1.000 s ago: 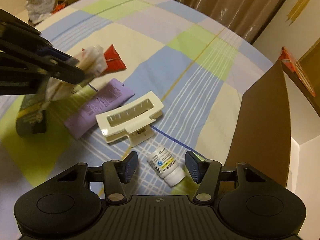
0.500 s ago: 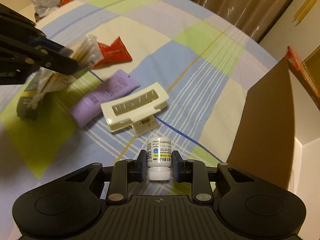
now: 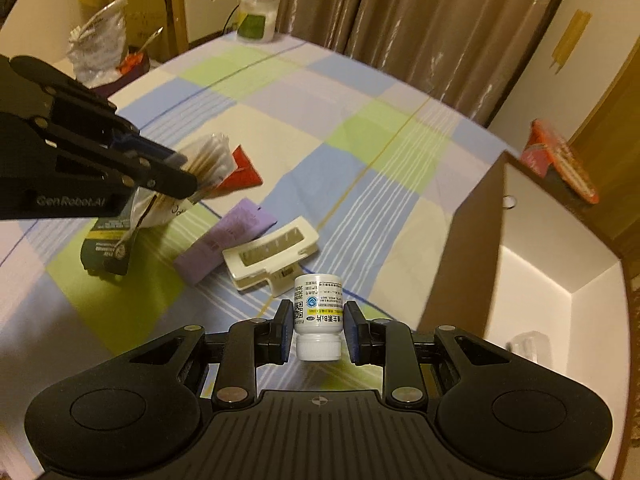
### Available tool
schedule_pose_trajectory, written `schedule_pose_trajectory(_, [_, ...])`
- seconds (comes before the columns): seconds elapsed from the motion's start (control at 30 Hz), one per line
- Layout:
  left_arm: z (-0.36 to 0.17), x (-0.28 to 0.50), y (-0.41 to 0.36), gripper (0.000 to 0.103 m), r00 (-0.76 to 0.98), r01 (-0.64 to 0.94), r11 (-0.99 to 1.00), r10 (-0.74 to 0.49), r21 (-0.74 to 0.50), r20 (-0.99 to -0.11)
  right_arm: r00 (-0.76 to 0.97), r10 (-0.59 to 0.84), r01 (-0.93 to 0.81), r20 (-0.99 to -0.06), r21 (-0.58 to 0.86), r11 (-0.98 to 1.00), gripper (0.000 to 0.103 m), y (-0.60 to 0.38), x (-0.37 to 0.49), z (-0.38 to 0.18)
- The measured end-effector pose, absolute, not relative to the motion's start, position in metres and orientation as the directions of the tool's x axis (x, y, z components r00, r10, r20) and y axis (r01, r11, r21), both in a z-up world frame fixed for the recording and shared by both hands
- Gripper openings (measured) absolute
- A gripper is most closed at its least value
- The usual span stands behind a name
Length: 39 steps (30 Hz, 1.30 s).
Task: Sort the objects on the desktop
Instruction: 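Carry the swab bag and pill bottle up over the brown box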
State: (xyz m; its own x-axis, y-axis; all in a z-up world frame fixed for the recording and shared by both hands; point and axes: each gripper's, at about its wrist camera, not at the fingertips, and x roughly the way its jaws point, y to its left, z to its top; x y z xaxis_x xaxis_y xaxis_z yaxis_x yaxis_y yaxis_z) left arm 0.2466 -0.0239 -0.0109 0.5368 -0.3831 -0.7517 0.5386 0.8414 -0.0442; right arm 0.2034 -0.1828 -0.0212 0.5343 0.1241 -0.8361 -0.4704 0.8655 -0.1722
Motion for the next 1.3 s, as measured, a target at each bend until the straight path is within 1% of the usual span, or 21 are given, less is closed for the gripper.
schedule_pose_trajectory(0.2, [0.006,0.234,-0.036,0.009,0.55,0.563,0.826,-0.397,-0.026,-0.735,0.57,0.131,-0.445,-0.811,-0.171,0.879,0.025,-0.193,0.189,0.004])
schedule_pose_trajectory(0.4, [0.03,0.219,-0.055,0.009,0.55,0.612,0.791,-0.443,-0.02,-0.708,0.597,0.127,-0.384,-0.792,-0.144,0.912,0.025,-0.213,0.17,0.031])
schedule_pose_trajectory(0.67, [0.057,0.197,-0.094,0.009,0.519,0.703,0.711,-0.516,-0.003,-0.682,0.644,0.047,-0.249,-0.764,-0.151,0.957,0.025,-0.254,0.14,0.062])
schedule_pose_trajectory(0.87, [0.067,0.18,-0.136,0.009,0.492,0.745,0.667,-0.553,-0.003,-0.672,0.653,0.0,-0.18,-0.757,-0.156,0.971,0.025,-0.294,0.12,0.075])
schedule_pose_trajectory(1.03, [0.071,0.165,-0.177,0.009,0.49,0.749,0.662,-0.564,-0.01,-0.665,0.654,0.005,-0.178,-0.757,-0.147,0.973,0.025,-0.334,0.114,0.079])
schedule_pose_trajectory(1.3, [0.066,0.149,-0.239,0.009,0.514,0.692,0.722,-0.521,-0.03,-0.681,0.637,0.079,-0.267,-0.767,-0.124,0.956,0.025,-0.396,0.12,0.075])
